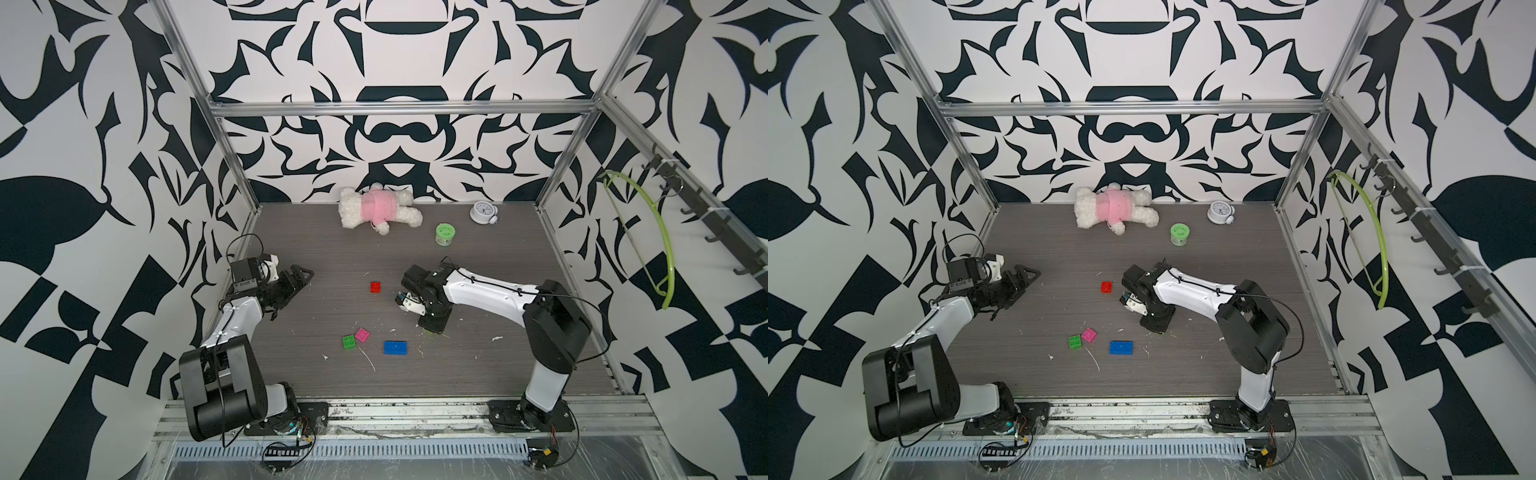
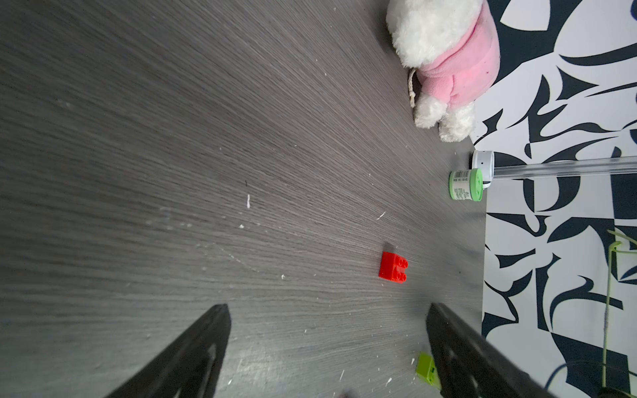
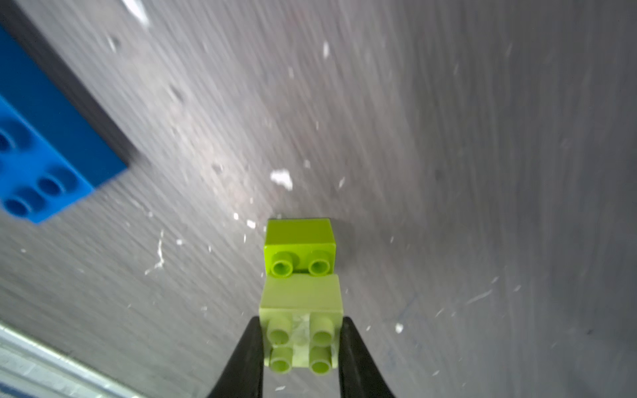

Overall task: Assemble the letter y with lego
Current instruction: Assemble the lego brick with the lego brick.

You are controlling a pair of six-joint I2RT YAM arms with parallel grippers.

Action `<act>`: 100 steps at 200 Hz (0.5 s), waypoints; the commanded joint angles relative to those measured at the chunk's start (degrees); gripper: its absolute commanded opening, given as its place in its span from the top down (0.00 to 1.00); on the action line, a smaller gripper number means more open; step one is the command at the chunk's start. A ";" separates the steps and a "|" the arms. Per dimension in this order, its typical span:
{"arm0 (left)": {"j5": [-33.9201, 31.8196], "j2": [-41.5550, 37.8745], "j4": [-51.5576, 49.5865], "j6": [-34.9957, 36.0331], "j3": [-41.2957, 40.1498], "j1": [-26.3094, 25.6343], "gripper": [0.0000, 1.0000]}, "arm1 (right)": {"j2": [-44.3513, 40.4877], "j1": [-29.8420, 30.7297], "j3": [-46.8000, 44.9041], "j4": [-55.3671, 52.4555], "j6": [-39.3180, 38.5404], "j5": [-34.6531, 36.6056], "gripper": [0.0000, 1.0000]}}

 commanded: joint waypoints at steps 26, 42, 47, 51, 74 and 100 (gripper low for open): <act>0.83 -0.36 0.51 0.10 -1.00 -0.19 0.06 | 5.35 -0.61 3.89 7.89 -8.66 -3.31 1.00; 0.74 -0.46 0.51 0.16 -0.94 -0.17 0.06 | 3.58 -0.99 3.94 7.66 -9.50 -3.29 1.00; 0.74 -0.41 0.46 0.08 -0.87 -0.19 0.06 | 2.81 -1.14 3.88 7.63 -9.60 -3.36 1.00; 0.74 -0.41 0.44 0.11 -0.97 -0.19 0.06 | 2.18 -1.25 3.95 7.60 -9.70 -3.40 1.00; 0.75 -0.33 0.50 0.06 -0.92 -0.15 0.06 | -0.55 -1.81 4.98 6.69 -9.95 -3.90 1.00; 0.74 -0.36 0.48 0.07 -0.90 -0.15 0.06 | -0.90 -1.98 5.80 4.53 -10.83 -3.59 1.00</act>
